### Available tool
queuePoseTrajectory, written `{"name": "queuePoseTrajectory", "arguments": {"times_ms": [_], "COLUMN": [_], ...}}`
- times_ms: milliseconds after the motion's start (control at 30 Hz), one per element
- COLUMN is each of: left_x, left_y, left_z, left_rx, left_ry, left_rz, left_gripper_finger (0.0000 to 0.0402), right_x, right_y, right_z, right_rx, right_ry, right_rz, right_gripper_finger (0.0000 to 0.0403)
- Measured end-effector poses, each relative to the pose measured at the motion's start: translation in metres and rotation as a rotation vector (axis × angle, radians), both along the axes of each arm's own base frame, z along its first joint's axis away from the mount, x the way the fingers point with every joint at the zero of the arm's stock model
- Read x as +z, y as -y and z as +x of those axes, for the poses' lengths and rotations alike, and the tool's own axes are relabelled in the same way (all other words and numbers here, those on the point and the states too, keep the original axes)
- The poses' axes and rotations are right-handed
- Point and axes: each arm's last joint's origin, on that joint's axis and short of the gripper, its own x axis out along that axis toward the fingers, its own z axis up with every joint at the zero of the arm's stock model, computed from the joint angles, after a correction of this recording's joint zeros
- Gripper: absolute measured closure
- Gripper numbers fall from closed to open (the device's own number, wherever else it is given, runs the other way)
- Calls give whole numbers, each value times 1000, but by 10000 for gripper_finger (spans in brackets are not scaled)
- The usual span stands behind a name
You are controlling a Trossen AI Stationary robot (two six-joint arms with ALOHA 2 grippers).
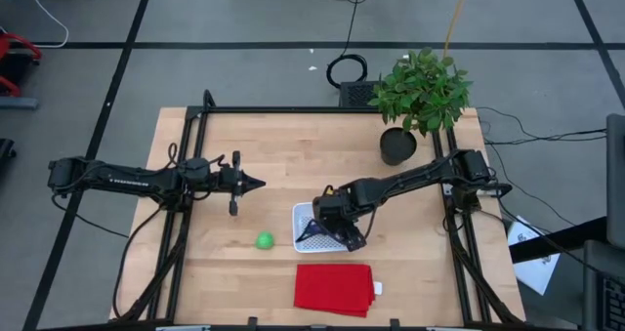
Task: Pick and placing Produce into tupperware
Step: Put the grapes into the white basket
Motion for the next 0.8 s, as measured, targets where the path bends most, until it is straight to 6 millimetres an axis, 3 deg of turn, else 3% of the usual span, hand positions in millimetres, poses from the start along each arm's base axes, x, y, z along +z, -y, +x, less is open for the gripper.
{"name": "queuePoseTrajectory", "arguments": {"times_ms": [200, 800], "left_x": [0, 0], "left_y": [0, 0], "left_z": [0, 0], "left_rx": [1, 0], "left_ry": [0, 0], "left_rz": [-5, -4], "left_gripper_finger": [398, 398], "right_x": [1, -34], "right_y": [3, 14], "right_z": [3, -9], "right_rx": [-17, -108], "right_ry": [27, -25], "right_rz": [14, 54], "right_gripper_finger": [190, 190]}}
